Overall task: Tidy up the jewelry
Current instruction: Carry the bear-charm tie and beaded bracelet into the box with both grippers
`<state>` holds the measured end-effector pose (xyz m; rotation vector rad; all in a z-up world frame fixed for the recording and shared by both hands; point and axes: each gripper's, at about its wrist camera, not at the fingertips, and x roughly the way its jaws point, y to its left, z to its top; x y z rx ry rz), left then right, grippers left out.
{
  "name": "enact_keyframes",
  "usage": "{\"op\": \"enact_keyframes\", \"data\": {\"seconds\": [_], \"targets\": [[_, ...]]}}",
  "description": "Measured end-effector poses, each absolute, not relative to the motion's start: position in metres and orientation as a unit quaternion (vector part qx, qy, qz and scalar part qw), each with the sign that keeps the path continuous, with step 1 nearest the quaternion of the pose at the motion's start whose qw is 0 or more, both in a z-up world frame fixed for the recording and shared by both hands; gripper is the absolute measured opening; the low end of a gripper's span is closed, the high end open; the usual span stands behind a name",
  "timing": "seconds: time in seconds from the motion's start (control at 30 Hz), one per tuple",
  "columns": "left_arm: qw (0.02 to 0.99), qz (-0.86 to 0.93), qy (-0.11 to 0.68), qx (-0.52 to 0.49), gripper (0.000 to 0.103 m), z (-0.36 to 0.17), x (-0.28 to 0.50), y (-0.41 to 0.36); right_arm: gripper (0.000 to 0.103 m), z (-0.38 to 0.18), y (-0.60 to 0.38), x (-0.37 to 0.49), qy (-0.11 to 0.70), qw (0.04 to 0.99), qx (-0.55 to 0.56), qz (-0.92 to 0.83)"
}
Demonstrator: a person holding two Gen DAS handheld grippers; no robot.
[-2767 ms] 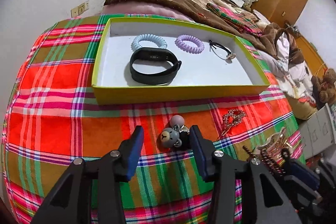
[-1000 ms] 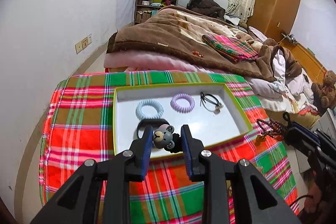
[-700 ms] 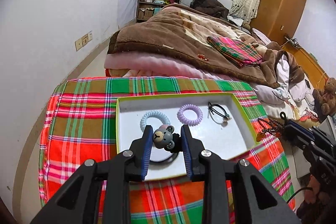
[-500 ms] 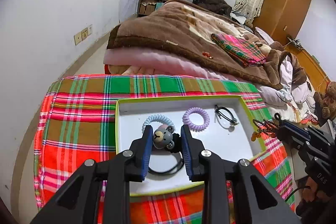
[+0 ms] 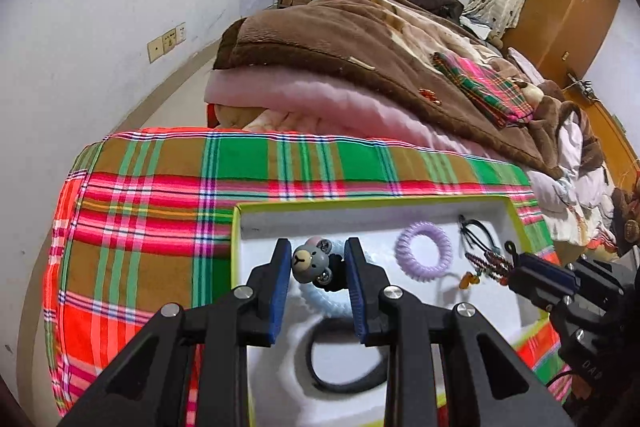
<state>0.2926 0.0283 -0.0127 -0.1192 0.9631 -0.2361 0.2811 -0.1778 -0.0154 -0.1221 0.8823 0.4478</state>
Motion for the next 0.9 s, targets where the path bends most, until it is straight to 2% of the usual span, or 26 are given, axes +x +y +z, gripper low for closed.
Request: {"op": "enact_keyframes", "data": {"seconds": [0.43,0.9], "targets": [[0.882,-0.096,0.462,-0.014,0.029,-0.029,0.296,0.023,0.013,-0.038,-0.175,0.289,0.449,0.861,-0.092,0.22],[0.878,-0.09,0.47,-0.028,0.032,-0.033,0.298,0.025,0.013,-0.047,-0.17,0.288,0.474,0.843,-0.111,0.229]]}}
